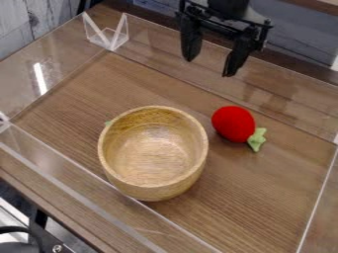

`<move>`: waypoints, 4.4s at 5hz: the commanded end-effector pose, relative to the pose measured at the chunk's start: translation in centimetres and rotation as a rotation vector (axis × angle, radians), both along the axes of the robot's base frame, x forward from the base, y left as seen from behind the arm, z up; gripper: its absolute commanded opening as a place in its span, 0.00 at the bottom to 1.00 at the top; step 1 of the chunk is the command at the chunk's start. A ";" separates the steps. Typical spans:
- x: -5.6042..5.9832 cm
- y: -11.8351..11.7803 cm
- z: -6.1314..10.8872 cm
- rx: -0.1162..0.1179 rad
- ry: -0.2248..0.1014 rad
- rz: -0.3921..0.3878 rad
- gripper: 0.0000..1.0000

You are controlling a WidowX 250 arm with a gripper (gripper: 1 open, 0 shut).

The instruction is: Move the red object to the right side of the table

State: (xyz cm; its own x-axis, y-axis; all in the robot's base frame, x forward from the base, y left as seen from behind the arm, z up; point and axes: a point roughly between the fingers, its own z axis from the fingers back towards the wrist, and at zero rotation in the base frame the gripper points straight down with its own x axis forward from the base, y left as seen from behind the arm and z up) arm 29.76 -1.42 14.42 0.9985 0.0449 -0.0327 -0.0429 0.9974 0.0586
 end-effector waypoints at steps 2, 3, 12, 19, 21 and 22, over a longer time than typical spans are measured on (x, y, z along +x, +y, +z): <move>-0.6 2.1 1.1 0.004 -0.066 -0.016 1.00; -0.7 2.1 1.0 -0.010 -0.084 -0.030 1.00; -0.3 1.0 2.3 0.021 -0.103 0.215 1.00; -0.4 15.0 4.0 -0.027 -0.127 0.194 1.00; -1.6 14.6 4.4 -0.077 -0.117 0.150 1.00; -1.3 13.9 3.7 -0.100 -0.115 0.165 1.00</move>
State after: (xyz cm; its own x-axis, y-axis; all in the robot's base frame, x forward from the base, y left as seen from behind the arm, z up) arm 28.42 12.58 16.26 0.9769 0.2138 0.0034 -0.2130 0.9745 -0.0711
